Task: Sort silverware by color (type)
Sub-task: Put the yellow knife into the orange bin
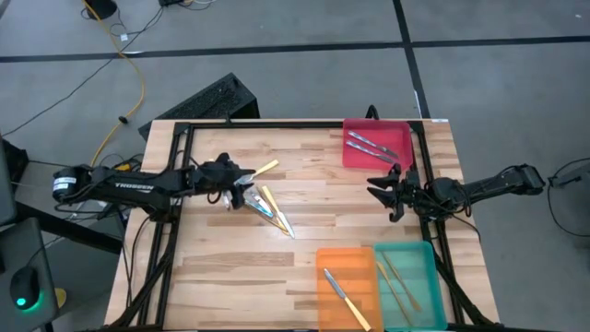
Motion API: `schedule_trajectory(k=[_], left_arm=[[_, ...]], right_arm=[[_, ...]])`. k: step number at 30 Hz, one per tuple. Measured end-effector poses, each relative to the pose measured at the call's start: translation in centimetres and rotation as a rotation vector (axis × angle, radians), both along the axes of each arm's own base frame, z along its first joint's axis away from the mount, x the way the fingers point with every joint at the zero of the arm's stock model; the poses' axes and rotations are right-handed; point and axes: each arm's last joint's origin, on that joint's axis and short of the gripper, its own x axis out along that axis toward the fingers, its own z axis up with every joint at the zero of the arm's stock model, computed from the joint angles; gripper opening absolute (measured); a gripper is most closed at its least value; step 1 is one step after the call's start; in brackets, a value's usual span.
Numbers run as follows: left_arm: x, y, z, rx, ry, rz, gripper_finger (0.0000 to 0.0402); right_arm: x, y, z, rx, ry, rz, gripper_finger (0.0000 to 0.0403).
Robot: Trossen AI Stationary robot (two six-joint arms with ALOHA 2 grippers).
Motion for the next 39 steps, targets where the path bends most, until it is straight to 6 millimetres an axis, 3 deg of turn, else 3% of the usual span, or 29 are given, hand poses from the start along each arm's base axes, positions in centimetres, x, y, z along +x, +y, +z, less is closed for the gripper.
schedule_trajectory(k=[17,28,39], left_arm=[[1.0,1.5,0.0,0.054,-0.073,0.061,0.0190],[3.2,2.6,-3.3,0.067,-0.026,0.090,0.0190],[3.6,4.2,-7.2,0.033,0.074,0.159,0.0190]], right_arm=[[0.0,0.0,0.0,0.003,0.001,-0.017,0.0168],[0.0,0.0,-0.2,0.000,0.023,-0.017,0.0168],[0.0,0.0,-0.3,0.001,0.028,-0.017,0.0168]])
